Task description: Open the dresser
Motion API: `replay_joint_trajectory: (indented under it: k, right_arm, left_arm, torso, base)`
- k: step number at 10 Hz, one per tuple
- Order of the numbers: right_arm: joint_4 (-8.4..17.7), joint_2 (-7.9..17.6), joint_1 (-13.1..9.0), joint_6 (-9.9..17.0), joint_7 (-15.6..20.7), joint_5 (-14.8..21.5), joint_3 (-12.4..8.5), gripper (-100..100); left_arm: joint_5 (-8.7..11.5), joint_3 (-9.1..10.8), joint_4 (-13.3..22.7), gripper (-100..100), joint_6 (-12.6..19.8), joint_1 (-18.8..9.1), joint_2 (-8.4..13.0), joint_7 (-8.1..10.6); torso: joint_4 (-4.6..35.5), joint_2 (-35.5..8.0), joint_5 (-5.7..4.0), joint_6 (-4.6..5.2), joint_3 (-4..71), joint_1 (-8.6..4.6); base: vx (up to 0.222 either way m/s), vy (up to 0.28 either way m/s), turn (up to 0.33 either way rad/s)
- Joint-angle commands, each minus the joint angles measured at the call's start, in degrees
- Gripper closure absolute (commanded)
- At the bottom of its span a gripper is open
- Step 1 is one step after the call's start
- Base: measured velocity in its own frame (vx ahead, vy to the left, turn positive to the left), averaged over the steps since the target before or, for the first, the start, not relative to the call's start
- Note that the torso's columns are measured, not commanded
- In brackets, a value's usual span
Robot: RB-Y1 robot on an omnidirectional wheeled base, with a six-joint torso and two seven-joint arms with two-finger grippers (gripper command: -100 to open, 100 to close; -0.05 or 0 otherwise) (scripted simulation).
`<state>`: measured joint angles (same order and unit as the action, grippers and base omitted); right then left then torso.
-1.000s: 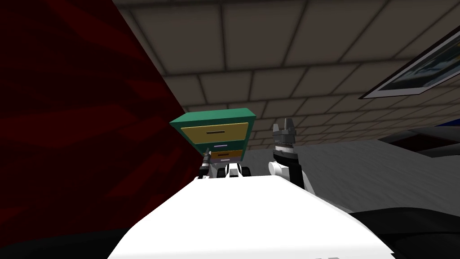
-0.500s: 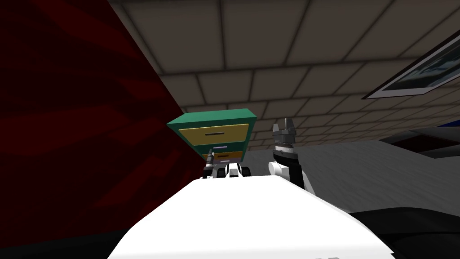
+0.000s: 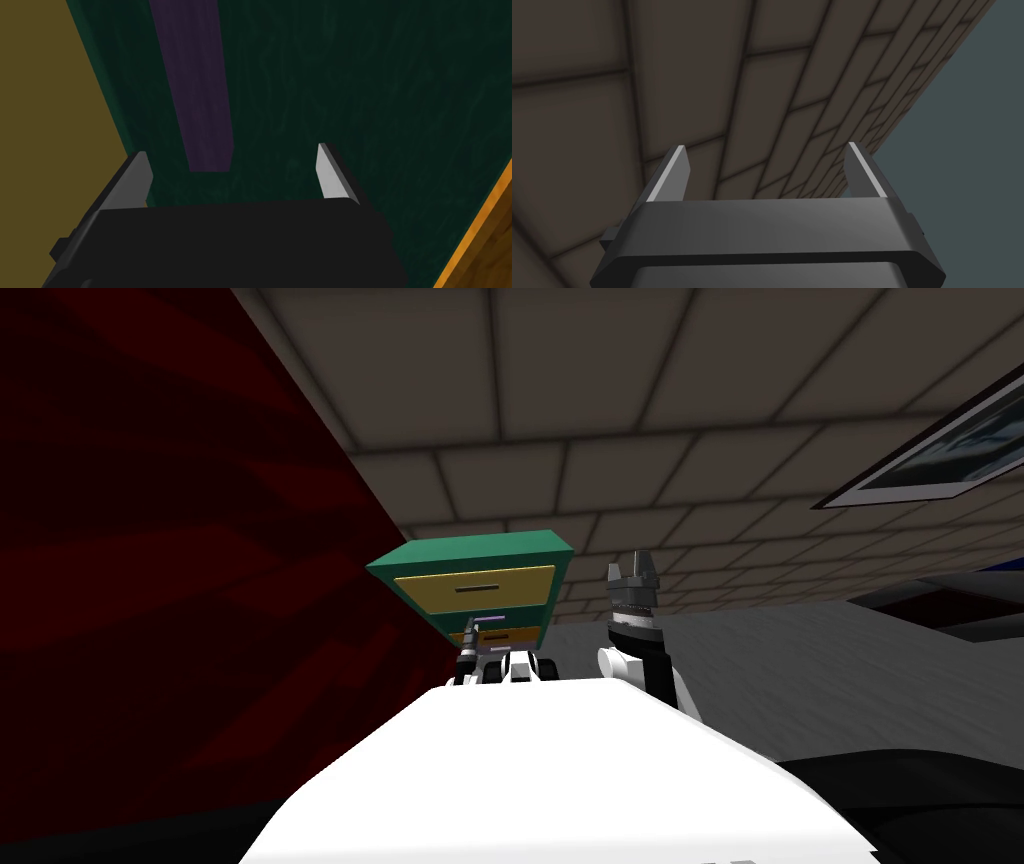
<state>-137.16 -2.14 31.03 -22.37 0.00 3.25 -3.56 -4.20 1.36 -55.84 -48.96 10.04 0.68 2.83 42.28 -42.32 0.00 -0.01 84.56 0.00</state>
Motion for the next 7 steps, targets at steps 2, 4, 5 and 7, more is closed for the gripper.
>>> replay_joint_trajectory:
  k: [2, 4, 5, 7]
  right_arm:
    - [0.0, 0.0, 0.0, 0.0, 0.0, 0.0, 0.0, 0]
    - [0.0, 0.0, 0.0, 0.0, 0.0, 0.0, 0.0, 0]
    - [0.0, 0.0, 0.0, 0.0, 0.0, 0.0, 0.0, 0]
    - [0.0, 0.0, 0.0, 0.0, 0.0, 0.0, 0.0, 0]
  left_arm:
    - [-0.1, -0.21, -0.3, 100, -0.6, 0.1, -0.2, -0.05]
    - [-0.2, -0.37, -0.7, 100, 0.4, 0.1, -0.1, 0.09]
    - [-0.3, -0.48, -1.0, 100, 1.1, 0.1, 0.0, 0.18]
    - [-0.3, -0.49, -1.1, 100, 0.7, -0.2, -0.1, 0.11]
  torso:
    - [-0.3, 0.3, 0.23, 0.06, 0.0, 0.16]
    - [-0.2, 0.0, 0.16, -0.03, 0.0, 0.18]
    - [-0.2, 0.1, 0.13, -0.04, 0.0, 0.13]
    - [-0.3, 0.3, 0.15, 0.01, 0.1, 0.2]
  base:
    - [-0.058, 0.007, 0.015]
    - [-0.171, -0.011, 0.019]
    - [-0.175, -0.024, 0.035]
    - [-0.137, 0.013, 0.008]
